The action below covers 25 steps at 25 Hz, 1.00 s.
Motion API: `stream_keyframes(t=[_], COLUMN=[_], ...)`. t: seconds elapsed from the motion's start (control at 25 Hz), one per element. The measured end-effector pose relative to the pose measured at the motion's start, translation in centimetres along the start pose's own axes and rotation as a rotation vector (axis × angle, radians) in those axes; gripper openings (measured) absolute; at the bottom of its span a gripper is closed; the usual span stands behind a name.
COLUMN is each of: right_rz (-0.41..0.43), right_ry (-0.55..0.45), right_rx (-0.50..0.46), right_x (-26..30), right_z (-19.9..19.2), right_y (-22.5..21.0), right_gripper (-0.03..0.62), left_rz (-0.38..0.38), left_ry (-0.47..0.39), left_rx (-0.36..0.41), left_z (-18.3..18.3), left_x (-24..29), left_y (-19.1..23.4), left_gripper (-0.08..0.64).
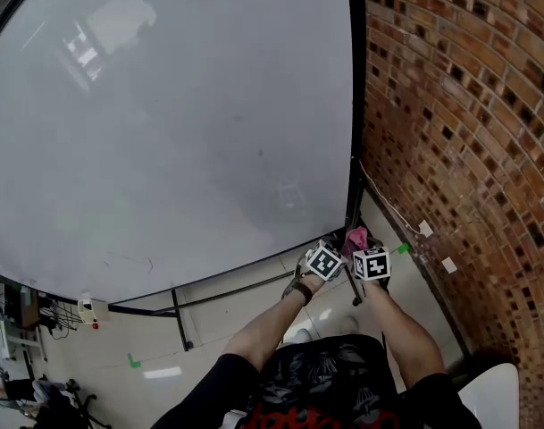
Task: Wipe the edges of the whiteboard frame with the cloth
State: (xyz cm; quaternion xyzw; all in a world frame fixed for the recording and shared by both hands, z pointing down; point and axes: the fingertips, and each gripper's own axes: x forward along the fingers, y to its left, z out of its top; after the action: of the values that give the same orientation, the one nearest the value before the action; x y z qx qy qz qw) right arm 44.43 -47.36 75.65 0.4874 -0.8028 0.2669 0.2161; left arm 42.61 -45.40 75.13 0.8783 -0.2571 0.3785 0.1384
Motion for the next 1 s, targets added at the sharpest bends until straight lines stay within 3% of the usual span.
stream_keyframes(t=[0.08, 0.28, 0.72, 1.0], right_rz=[0.014, 0.033, 0.065, 0.048], right_ry=[0.025, 0.058, -0.034, -0.123], right_rx=[-0.016, -0.016, -0.140, -0.236], right_x=[1.2, 3.2, 1.9, -3.0], right_z=[-0.6, -1.2, 2.3, 5.1], right_y=[-0.5, -2.1, -1.5, -0.3], right_gripper=[0.123, 0.124, 0.124, 0.124], left_rz=[0.003, 0.042, 0.089, 0.087], left_ry=[0.031, 0.066, 0.006, -0.099], left_rx=[-0.059, -0.076, -0.016, 0.067], left_z=[-0.5, -0.9, 1.2, 4.6], left_x=[1.3, 3.7, 2.5, -1.5], left_y=[0.3, 1.3, 2.1, 1.3], left_gripper=[-0.003, -0.003, -0.003, -0.003])
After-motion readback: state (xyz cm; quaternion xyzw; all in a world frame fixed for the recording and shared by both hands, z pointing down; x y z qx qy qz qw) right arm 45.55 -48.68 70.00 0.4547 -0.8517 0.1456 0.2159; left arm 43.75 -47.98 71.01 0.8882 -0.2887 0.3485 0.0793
